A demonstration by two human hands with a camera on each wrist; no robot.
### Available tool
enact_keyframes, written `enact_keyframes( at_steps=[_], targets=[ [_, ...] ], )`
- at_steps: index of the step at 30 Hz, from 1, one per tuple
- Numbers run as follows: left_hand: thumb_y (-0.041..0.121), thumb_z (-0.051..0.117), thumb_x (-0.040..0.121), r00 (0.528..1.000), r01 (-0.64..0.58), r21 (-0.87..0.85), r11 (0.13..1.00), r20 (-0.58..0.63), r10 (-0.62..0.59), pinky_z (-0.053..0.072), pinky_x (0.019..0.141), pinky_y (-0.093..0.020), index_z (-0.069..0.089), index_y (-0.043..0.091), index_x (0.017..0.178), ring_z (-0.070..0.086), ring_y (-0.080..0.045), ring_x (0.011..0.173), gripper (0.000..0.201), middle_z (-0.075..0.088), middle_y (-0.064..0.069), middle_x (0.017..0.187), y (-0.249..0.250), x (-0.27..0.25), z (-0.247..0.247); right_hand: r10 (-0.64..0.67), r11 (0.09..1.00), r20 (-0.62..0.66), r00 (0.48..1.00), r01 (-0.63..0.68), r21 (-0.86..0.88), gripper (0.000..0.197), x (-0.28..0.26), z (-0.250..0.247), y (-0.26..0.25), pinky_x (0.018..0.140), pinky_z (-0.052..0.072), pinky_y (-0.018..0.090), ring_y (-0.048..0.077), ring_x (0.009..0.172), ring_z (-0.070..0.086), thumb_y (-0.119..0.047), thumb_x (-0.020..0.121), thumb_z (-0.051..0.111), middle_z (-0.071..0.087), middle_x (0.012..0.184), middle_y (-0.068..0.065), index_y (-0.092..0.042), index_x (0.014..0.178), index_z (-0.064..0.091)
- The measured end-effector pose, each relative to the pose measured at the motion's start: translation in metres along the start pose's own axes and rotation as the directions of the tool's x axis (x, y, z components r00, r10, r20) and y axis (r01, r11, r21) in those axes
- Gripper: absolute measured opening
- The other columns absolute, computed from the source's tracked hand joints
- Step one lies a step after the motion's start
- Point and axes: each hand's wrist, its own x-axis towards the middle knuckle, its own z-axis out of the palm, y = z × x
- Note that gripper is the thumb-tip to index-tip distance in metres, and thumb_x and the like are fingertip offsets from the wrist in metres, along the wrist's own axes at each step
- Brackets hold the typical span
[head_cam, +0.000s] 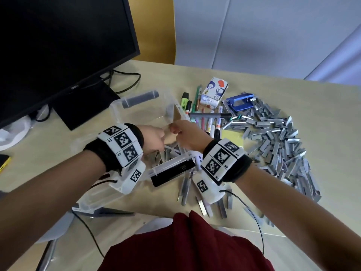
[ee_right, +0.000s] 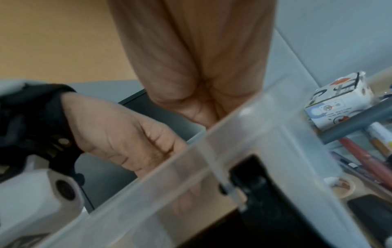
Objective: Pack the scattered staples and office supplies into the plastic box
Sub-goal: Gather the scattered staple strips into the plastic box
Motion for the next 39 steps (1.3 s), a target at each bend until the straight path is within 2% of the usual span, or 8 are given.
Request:
enact_keyframes(
  at_steps=[5,9,18,24,28,32,35,39],
  targets=[
    [0.011,0.045,0.091,0.987,-0.071,-0.070,0.995,-0.151,0.060,0.042,0.072,-0.026,0.058,0.004,0.112,0.057,-0.022,0.090,0.026,0.063,-0.009,0.098,0.023,-0.014,-0.022,0.010,0.867,-0.262,0.965,0.123,0.483,0.039,-0.019,-0.021,0.020,0.075,0.052,0.037,0.018,0.067,0.061,0.018,0.079,0.026,0.053,0.079,0.004,-0.006,0.086,0.055],
    [0.016,0.046,0.091,0.915,-0.282,-0.236,0.930,-0.358,0.186,0.043,0.076,-0.029,0.057,0.009,0.098,0.062,-0.022,0.088,0.015,0.061,-0.002,0.082,0.058,-0.026,-0.038,0.147,0.824,-0.409,0.901,0.118,0.554,0.042,-0.035,-0.055,0.065,0.057,0.052,0.025,0.010,0.053,0.058,0.019,0.075,0.023,0.054,0.070,0.005,-0.011,0.075,0.053],
    [0.017,0.048,0.092,0.878,-0.474,-0.445,0.760,-0.302,0.371,0.038,0.045,-0.006,0.051,0.009,0.097,0.059,-0.014,0.064,0.010,0.064,-0.006,0.084,0.172,0.014,-0.016,0.240,0.949,-0.417,0.876,-0.122,0.289,0.037,-0.062,-0.094,0.173,0.056,0.045,0.020,0.019,0.058,0.056,0.012,0.080,0.035,0.057,0.064,0.003,-0.016,0.063,0.051],
    [0.013,0.048,0.092,0.921,-0.388,-0.342,0.856,-0.160,0.354,0.040,0.056,-0.024,0.051,0.002,0.099,0.056,-0.023,0.071,0.014,0.062,-0.017,0.087,0.212,0.052,0.024,0.214,0.968,-0.190,0.958,-0.235,-0.091,0.023,-0.078,-0.082,0.211,0.085,0.041,0.022,0.023,0.096,0.061,0.003,0.086,0.047,0.066,0.106,0.014,0.000,0.098,0.066],
    [0.010,0.049,0.089,0.955,-0.290,-0.208,0.934,-0.125,0.268,0.051,0.084,-0.035,0.056,0.001,0.112,0.062,-0.031,0.096,0.025,0.063,-0.016,0.108,0.217,0.076,0.048,0.182,0.965,-0.083,0.980,-0.194,-0.178,0.020,-0.084,-0.070,0.224,0.089,0.041,0.023,0.018,0.099,0.059,-0.009,0.087,0.057,0.065,0.109,0.008,-0.007,0.105,0.064],
    [0.019,0.064,0.082,0.974,-0.227,0.018,0.974,0.028,0.227,0.044,0.060,-0.033,0.053,0.004,0.076,0.056,-0.027,0.068,0.020,0.054,-0.015,0.073,0.221,0.082,0.059,0.141,0.958,-0.071,0.987,-0.154,-0.243,0.021,-0.080,-0.058,0.234,0.092,0.045,0.027,0.015,0.098,0.055,-0.020,0.085,0.061,0.059,0.109,0.001,-0.014,0.106,0.062],
    [0.024,0.070,0.079,0.976,-0.206,0.066,0.976,0.079,0.201,0.048,0.078,-0.041,0.055,-0.002,0.107,0.060,-0.033,0.093,0.041,0.056,-0.023,0.096,0.221,0.087,0.066,0.108,0.948,-0.096,0.989,-0.132,-0.289,0.015,-0.077,-0.055,0.237,0.090,0.046,0.031,0.020,0.099,0.056,-0.016,0.088,0.055,0.060,0.105,0.005,-0.010,0.100,0.062],
    [0.029,0.073,0.076,0.974,-0.215,0.003,0.977,-0.074,0.215,0.043,0.072,-0.032,0.049,0.006,0.114,0.056,-0.024,0.092,0.051,0.051,-0.005,0.093,0.219,0.093,0.080,0.113,0.973,-0.171,0.979,-0.144,-0.181,0.013,-0.077,-0.060,0.239,0.086,0.044,0.027,0.021,0.095,0.059,-0.009,0.089,0.052,0.066,0.100,0.009,-0.005,0.093,0.064]
  ],
)
